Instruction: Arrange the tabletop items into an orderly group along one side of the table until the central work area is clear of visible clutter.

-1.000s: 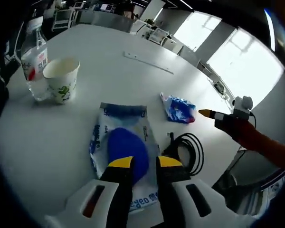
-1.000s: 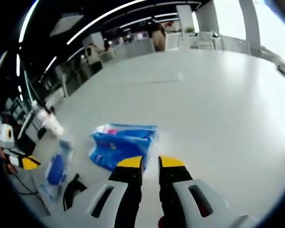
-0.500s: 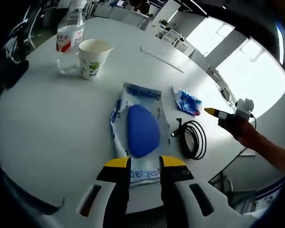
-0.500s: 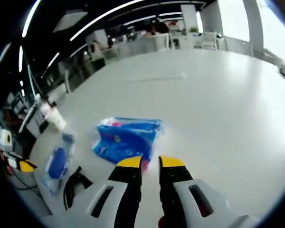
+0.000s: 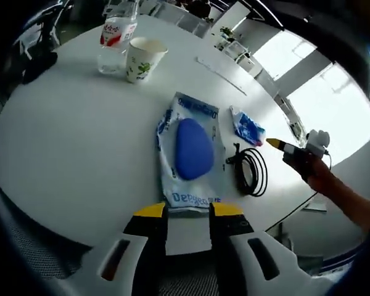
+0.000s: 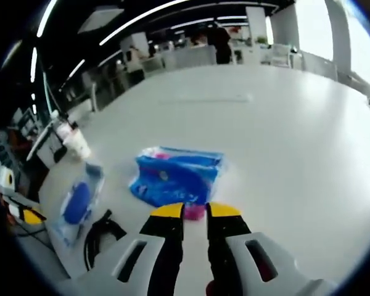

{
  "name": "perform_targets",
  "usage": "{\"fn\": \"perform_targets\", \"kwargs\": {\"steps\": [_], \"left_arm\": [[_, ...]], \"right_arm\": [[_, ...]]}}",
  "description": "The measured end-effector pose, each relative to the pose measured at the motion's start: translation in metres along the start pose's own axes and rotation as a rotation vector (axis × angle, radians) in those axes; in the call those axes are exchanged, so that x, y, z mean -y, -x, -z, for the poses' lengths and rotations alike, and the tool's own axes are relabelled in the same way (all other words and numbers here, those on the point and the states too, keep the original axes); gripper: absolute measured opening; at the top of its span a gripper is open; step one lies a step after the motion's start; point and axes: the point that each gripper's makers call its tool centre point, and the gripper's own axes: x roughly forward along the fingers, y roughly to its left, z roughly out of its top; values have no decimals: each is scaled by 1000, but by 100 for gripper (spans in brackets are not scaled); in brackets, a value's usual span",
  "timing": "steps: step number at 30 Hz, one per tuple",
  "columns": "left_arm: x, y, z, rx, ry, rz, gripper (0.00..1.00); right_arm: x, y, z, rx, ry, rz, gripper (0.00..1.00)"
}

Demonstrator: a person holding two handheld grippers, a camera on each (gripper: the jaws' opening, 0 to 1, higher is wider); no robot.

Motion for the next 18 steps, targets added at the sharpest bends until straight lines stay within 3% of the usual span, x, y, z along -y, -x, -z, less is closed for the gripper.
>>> {"fn": "perform_targets", "kwargs": {"steps": [6, 12, 18], "left_arm": [[-6, -3, 15, -21, 54, -7, 24], [-3, -6, 16, -22, 88, 3, 24], [0, -14, 16, -16, 126, 13, 24]], "right_arm": [[-16, -4, -1, -13, 39, -22, 12], [-25, -7, -4, -6, 53, -31, 11], [-37, -6, 3, -32, 123, -49, 11]]}}
